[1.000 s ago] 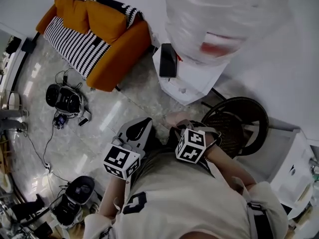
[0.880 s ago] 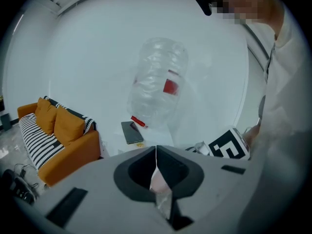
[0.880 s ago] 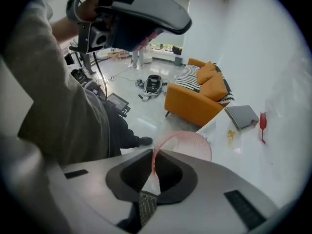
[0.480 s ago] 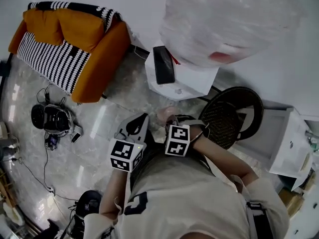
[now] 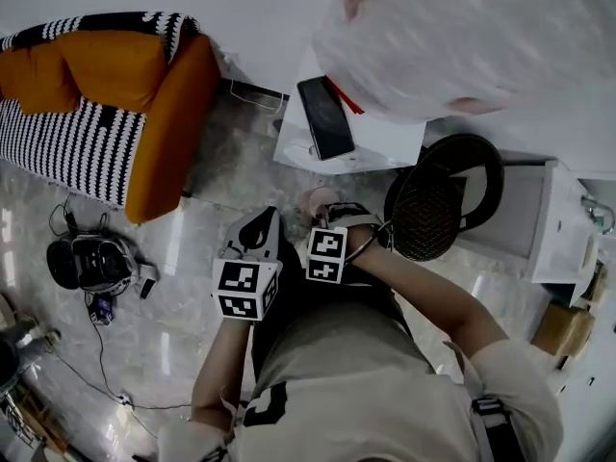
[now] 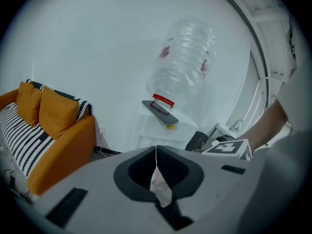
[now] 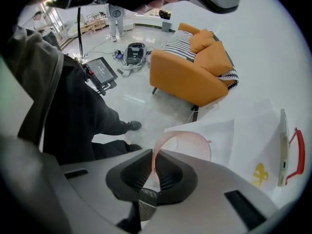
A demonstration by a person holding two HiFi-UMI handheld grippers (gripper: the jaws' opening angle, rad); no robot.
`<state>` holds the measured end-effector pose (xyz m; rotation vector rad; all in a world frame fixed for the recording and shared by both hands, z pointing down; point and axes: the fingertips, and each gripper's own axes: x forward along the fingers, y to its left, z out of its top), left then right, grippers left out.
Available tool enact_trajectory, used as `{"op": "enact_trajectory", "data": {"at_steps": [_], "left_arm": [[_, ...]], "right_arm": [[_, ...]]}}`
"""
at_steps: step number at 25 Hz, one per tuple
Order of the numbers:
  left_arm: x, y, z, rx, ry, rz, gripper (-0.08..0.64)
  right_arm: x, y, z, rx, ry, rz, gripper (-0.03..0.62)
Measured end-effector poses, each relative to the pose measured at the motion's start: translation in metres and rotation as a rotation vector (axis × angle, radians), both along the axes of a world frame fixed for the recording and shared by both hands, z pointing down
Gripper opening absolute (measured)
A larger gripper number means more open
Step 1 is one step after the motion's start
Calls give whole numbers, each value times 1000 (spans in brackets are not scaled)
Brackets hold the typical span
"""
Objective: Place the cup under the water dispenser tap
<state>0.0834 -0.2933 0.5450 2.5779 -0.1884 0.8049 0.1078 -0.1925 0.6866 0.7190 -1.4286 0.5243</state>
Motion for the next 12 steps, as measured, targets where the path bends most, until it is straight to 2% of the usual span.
{"op": "enact_trajectory", "data": {"at_steps": [5,12], "left_arm": [[4,-5,23,-20,-31,20,58],[7,4,48,-30,-58,60,58]], "right_arm": [[1,-22,23,21,35,3,37],[15,-39,68,-11,57,0,37]]}}
